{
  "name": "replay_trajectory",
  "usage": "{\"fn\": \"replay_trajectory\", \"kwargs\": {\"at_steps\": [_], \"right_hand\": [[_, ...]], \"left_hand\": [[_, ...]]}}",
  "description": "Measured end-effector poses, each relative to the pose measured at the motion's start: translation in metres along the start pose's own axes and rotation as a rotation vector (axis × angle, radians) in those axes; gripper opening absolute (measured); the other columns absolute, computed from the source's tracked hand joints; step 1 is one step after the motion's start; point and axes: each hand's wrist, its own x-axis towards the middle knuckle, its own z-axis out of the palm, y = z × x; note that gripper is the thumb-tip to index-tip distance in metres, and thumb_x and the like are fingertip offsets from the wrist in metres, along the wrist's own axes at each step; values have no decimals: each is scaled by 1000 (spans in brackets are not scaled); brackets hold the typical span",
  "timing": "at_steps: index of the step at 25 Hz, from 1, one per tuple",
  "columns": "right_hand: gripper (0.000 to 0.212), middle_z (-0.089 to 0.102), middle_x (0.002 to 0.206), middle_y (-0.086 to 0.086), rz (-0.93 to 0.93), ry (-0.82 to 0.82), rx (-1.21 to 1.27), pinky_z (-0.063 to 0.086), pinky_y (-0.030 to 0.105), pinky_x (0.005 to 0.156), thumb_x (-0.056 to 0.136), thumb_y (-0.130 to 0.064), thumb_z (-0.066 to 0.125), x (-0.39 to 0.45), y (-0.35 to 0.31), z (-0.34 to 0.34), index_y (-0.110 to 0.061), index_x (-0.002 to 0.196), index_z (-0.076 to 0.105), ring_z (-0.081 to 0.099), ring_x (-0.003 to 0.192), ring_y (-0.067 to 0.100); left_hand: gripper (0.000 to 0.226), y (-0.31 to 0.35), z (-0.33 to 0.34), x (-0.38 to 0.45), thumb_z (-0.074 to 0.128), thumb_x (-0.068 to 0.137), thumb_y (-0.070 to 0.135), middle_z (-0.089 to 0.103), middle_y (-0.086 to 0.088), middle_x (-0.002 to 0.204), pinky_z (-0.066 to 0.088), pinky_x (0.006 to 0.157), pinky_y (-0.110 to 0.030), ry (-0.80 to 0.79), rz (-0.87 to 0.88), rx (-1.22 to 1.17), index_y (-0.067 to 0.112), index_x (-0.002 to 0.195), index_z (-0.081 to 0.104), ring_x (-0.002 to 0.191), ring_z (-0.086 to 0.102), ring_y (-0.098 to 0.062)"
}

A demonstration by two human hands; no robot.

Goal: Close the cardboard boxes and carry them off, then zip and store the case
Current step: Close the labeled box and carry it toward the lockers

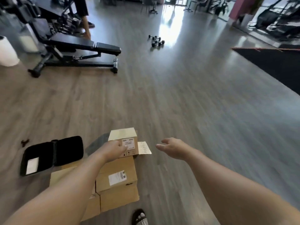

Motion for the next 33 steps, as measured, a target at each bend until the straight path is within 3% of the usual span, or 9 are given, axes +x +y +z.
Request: {"fn": "replay_trajectory", "kwargs": {"at_steps": [3, 8, 17, 23, 25, 27, 29, 31, 33], "right_hand": [[79, 53, 150, 0, -55, -58, -26, 41, 33, 102, 88, -72, 50, 64, 0, -23, -22, 149, 48, 50, 136, 22], [78, 54, 149, 2, -166, -139, -91, 41, 31, 97, 90, -69, 50, 168, -6, -40, -19, 150, 47, 51, 135, 24], [73, 56, 146, 8, -412, -315, -263, 46, 35, 92, 95, -58, 55, 398, 23, 41, -19, 155, 39, 56, 128, 28], [76, 44, 157, 9, -539, -293, -193, 39, 36, 106, 98, -57, 54, 516, 37, 160, -15, 157, 33, 44, 141, 31], [76, 43, 157, 11, -597, -243, -151, 40, 38, 106, 97, -56, 54, 538, 40, 195, -16, 158, 30, 43, 141, 32], [68, 53, 147, 11, -636, -172, -86, 47, 40, 99, 97, -52, 55, 560, 45, 228, -18, 153, 38, 53, 129, 31], [51, 68, 117, 0, -669, -112, -21, 56, 35, 81, 95, -50, 59, 577, 50, 251, -22, 136, 52, 64, 100, 19], [48, 61, 89, -17, -693, -85, 52, 52, 26, 64, 92, -52, 63, 586, 56, 264, -23, 128, 54, 59, 80, 4], [51, 57, 83, -21, -708, -51, 114, 46, 21, 58, 89, -54, 67, 589, 58, 266, -24, 128, 55, 58, 76, 0]], "left_hand": [[41, 3, -2, 44, 48, 96, 56, 64, 10, 108, 44, 71, -25, 6, -85, -68, 25, 117, 66, 90, 57, -6], [46, -4, -1, 111, 44, 91, 64, 66, 6, 103, 51, 77, -32, 83, -222, -105, 24, 102, 66, 92, 61, -11], [35, -75, 91, 273, 51, 88, 57, 68, 4, 107, 50, 78, -32, 215, -490, -202, 26, 99, 63, 93, 63, -15], [73, -159, 178, 379, 55, 86, 60, 54, -13, 140, 42, 92, -36, 420, -690, -392, 10, 139, 45, 126, 52, -31], [79, -183, 193, 403, 55, 83, 62, 53, -13, 141, 44, 100, -44, 518, -681, -461, 12, 143, 40, 125, 53, -33], [75, -202, 205, 426, 55, 82, 64, 57, -11, 133, 46, 97, -46, 643, -626, -515, 13, 136, 45, 116, 55, -30], [71, -214, 215, 443, 54, 78, 67, 60, -8, 124, 47, 93, -44, 777, -592, -530, 15, 127, 50, 108, 55, -28], [69, -219, 224, 453, 53, 77, 67, 61, -6, 118, 47, 90, -43, 889, -586, -525, 16, 124, 50, 106, 56, -29], [64, -216, 230, 459, 55, 79, 66, 61, -5, 113, 45, 82, -39, 956, -577, -508, 17, 120, 49, 101, 56, -27]]}}
